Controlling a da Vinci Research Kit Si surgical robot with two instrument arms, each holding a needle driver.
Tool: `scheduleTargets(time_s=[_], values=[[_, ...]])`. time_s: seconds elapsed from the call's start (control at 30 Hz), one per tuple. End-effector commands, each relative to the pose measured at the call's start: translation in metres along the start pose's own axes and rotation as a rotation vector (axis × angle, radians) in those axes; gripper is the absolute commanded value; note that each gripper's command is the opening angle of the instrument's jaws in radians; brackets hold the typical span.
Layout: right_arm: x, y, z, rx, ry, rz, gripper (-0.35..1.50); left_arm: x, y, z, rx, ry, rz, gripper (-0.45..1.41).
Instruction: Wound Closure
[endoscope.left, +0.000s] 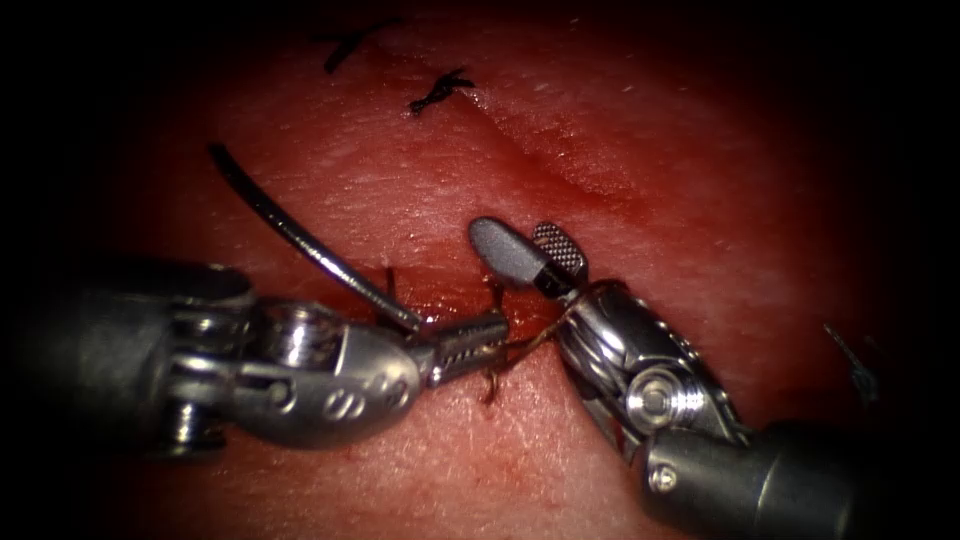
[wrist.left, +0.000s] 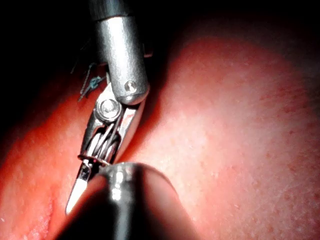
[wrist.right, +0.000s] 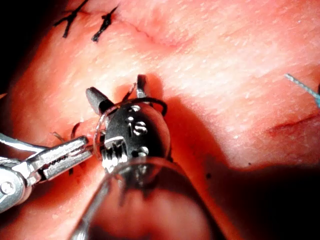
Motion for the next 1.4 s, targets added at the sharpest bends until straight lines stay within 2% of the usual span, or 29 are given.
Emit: scheduleTargets(time_s=[0.03, 0.13, 0.17, 0.23, 0.27, 0.4, 0.5, 0.73, 0.93, 1.1, 1.3, 1.4], values=[[-0.0003, 0.0002, 0.0010, 0.009, -0.003, 0.007, 0.84, -0.0001, 0.0000, 0.0006, 0.000, -0.003, 0.002, -0.45], [-0.0004, -0.0001, 0.0010, 0.018, -0.011, 0.007, 0.73, -0.0001, 0.0000, 0.0005, 0.001, -0.003, 0.003, -0.45], [-0.0005, -0.0003, 0.0010, 0.017, -0.011, 0.008, 0.63, 0.0000, 0.0000, 0.0005, 0.001, -0.003, 0.003, -0.45], [-0.0007, -0.0006, 0.0007, 0.015, -0.012, 0.010, 0.04, 0.0001, 0.0000, 0.0004, 0.002, -0.004, 0.004, -0.45], [-0.0006, -0.0011, 0.0004, 0.008, -0.009, 0.021, -0.35, 0.0002, -0.0001, 0.0003, 0.003, -0.005, 0.005, -0.45], [-0.0003, -0.0017, -0.0004, 0.007, 0.018, 0.035, -0.35, 0.0005, 0.0000, 0.0002, 0.004, -0.007, 0.007, -0.45], [-0.0003, -0.0024, -0.0013, -0.028, 0.061, -0.017, -0.35, 0.0013, 0.0003, 0.0000, 0.002, -0.002, 0.011, -0.45], [0.0002, -0.0031, -0.0021, -0.008, 0.101, -0.136, -0.35, 0.0028, 0.0018, -0.0003, -0.004, 0.016, -0.006, -0.45], [0.0005, -0.0040, -0.0024, 0.045, 0.117, -0.214, -0.35, 0.0057, 0.0070, 0.0003, 0.021, 0.054, -0.074, -0.45], [0.0001, -0.0045, -0.0022, 0.096, 0.114, -0.285, -0.35, 0.0094, 0.0127, 0.0025, 0.033, 0.100, -0.122, -0.45], [-0.0019, -0.0048, -0.0026, 0.161, 0.074, -0.372, -0.35, 0.0137, 0.0193, 0.0046, 0.004, 0.131, -0.182, -0.45], [-0.0035, -0.0039, -0.0030, 0.180, 0.040, -0.421, -0.35, 0.0158, 0.0230, 0.0052, -0.010, 0.150, -0.209, -0.45]])
